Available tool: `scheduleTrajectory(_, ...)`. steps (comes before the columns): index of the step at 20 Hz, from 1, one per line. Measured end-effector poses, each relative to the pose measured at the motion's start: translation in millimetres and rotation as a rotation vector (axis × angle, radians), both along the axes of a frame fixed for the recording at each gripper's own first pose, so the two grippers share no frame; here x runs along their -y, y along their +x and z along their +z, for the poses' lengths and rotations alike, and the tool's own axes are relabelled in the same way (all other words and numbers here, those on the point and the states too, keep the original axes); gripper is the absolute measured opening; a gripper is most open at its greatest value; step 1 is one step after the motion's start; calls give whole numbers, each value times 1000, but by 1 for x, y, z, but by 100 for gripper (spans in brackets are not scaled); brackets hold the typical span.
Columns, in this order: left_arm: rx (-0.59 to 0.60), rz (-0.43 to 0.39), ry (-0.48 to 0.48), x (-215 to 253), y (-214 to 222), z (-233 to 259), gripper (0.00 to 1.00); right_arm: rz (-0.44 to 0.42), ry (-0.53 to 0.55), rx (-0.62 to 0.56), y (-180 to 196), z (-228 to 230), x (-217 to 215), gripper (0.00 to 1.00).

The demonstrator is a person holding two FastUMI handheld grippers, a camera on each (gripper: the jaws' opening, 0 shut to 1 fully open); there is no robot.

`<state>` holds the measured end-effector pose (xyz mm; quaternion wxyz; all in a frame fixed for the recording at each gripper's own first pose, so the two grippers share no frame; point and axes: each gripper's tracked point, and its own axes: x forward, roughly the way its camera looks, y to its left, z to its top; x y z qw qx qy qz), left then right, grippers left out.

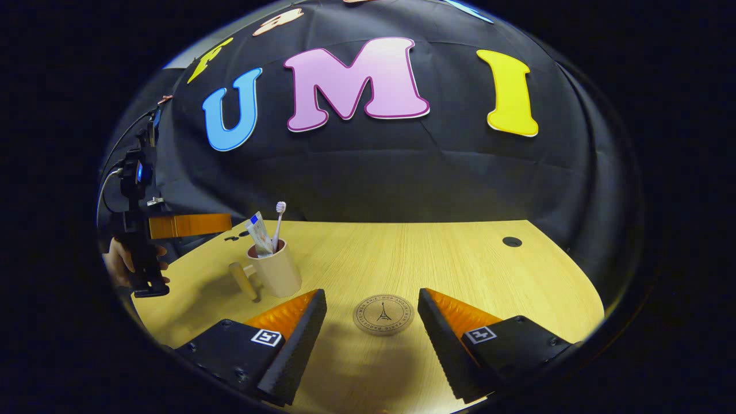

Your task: Put the toothbrush and toothpaste on the desktop into the cup, then pick up the cup and place it on the coaster on the desktop.

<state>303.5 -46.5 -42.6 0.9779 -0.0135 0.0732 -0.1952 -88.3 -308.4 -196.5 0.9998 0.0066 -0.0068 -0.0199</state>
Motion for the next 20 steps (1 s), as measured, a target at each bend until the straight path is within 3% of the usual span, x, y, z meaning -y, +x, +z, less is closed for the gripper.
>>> scheduleTrajectory(5, -187, -25, 114, 1, 3, -39, 97, -28, -62, -2, -18, 18, 17, 98)
scheduleTrajectory(8, -308, 6, 186, -6, 6, -70, 97, -30, -57, -27, -27, 17, 23, 98)
scheduleTrajectory(11, -381, 10, 209, -1, 9, -86, 97, -58, -83, -39, -36, 16, 37, 98)
scheduleTrajectory(12, -413, 8, 219, 1, 10, -90, 92, -77, -85, -34, -40, 18, 44, 98)
scheduleTrajectory(13, -449, 4, 226, 4, 10, -95, 97, -89, -80, -34, -42, 19, 50, 98)
scheduleTrajectory(16, -536, 25, 256, 5, 19, -104, 97, -120, -53, -37, -51, 18, 61, 98)
scheduleTrajectory(18, -592, 42, 265, 8, 27, -109, 93, -142, -39, -38, -56, 17, 69, 98)
scheduleTrajectory(20, -650, 45, 268, 12, 30, -113, 83, -166, -26, -40, -63, 16, 78, 98)
